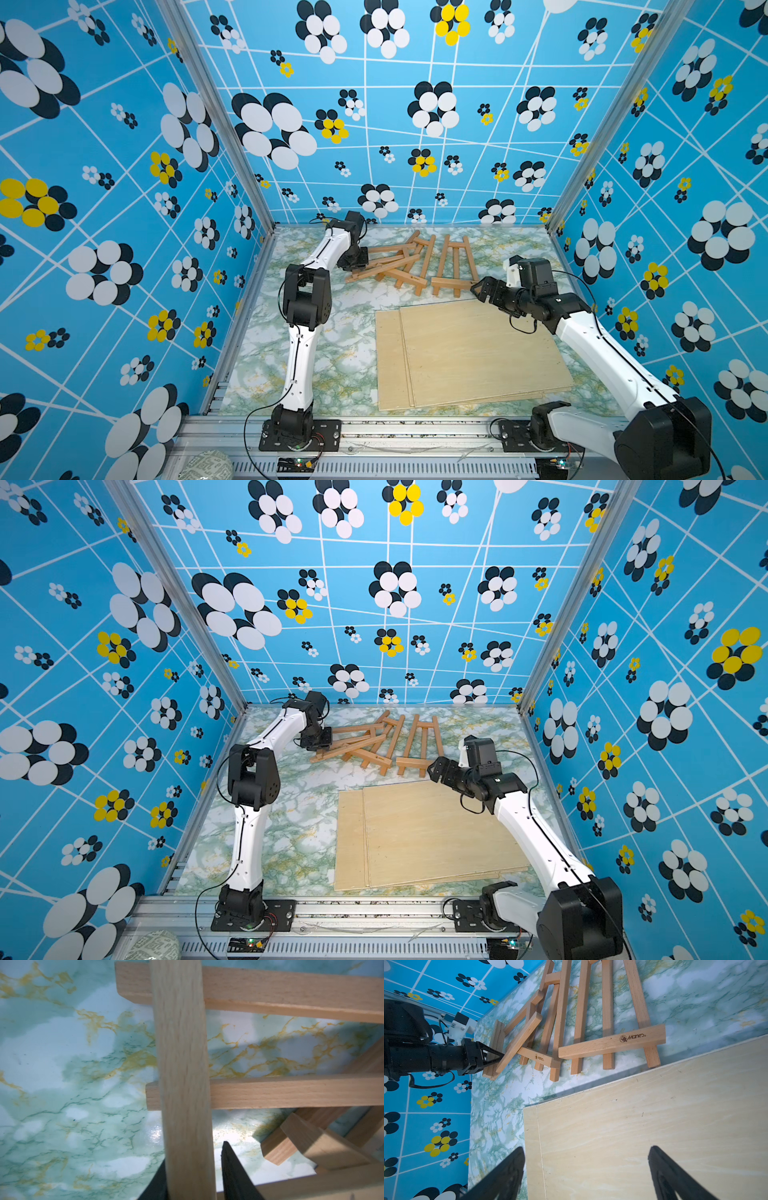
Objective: Assemble the easel
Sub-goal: Pick up the easel.
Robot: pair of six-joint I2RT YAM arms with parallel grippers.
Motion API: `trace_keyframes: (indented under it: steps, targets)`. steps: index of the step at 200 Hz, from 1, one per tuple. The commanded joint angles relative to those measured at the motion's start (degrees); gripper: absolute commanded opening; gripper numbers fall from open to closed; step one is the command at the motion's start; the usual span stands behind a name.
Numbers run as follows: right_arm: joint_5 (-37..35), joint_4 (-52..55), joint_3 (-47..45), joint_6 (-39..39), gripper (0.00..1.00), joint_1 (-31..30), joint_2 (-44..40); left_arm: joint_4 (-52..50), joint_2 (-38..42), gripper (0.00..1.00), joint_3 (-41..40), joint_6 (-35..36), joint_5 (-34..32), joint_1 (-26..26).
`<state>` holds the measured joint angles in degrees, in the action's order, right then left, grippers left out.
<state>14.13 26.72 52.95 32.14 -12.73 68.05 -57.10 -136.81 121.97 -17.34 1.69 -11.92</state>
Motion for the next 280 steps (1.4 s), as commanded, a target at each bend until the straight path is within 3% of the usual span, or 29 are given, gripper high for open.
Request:
trace_keyframes:
  steps: [1,88,123,160,202,248,280]
  targets:
    - [1.0,-0.6,-1.4,-0.5,0.95,-0.5,0.0,-1.5,-1.5,0.35,1.4,-0.8,0.2,-0.1]
    - [1.7,-1.8,-2.1,0.0,0.95,-0.4,1.1,-1.7,-1.2,0.16,2.0,-0.6,0.1,0.5]
    - [2.3,-1.9,-2.1,0.4,0.94,-0.5,1.1,-1.8,0.7,0.00,1.6,-0.7,0.9,0.8]
    - [2.8,-2.0,-0.4,0.4,0.94,-1.1,1.5,-2.5,6.2,0.00,1.7,0.1,2.9,1.4]
    - [1.7,-2.2,5.2,0.5,0.94,-6.0,5.5,-4.1,14.4,0.00,0.8,0.5,5.3,3.3]
    - [1.3,-5.5,12.5,-0.2,0.94,-12.9,12.4,1.0,24.4,0.00,-8.5,-2.9,13.2,7.6]
    - [0.5,-8.9,17.5,-1.1,0.94,-17.3,17.4,4.7,29.7,0.00,-15.0,-4.2,15.2,10.0]
